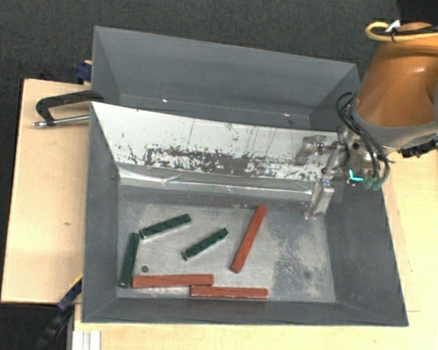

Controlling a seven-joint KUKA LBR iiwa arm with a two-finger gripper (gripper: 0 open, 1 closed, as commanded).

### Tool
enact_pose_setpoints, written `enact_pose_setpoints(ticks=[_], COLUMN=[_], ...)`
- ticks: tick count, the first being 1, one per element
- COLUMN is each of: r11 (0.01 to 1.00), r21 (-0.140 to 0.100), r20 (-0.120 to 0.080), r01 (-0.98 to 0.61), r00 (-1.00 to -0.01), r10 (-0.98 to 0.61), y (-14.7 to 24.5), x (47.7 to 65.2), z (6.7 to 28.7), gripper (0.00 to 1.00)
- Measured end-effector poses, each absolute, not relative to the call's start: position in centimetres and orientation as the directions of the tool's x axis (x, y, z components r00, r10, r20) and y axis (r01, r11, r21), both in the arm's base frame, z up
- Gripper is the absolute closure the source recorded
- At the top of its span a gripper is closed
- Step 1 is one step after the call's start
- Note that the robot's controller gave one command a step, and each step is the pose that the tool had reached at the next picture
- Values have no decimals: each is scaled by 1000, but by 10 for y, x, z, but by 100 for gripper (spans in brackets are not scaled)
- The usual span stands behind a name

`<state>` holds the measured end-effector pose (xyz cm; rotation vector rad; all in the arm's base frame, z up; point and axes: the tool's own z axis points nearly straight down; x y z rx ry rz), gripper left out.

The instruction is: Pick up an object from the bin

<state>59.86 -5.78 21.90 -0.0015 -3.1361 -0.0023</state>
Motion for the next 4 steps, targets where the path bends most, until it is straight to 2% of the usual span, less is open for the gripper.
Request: enact_pose_setpoints(ticks=[1,2,3,4], r11=[1000,998,977,950], r21=[0,-3,0,0], r20=[-3,-8,-4,-5], r01=[0,-70,-211,-312], r00=[-1000,-997,-977,-950], r10=[0,-71,-211,-312], y=[-58,-45,-2,7], x=[600,601,588,560], z=[224,209,154,95], gripper=[0,0,0,0])
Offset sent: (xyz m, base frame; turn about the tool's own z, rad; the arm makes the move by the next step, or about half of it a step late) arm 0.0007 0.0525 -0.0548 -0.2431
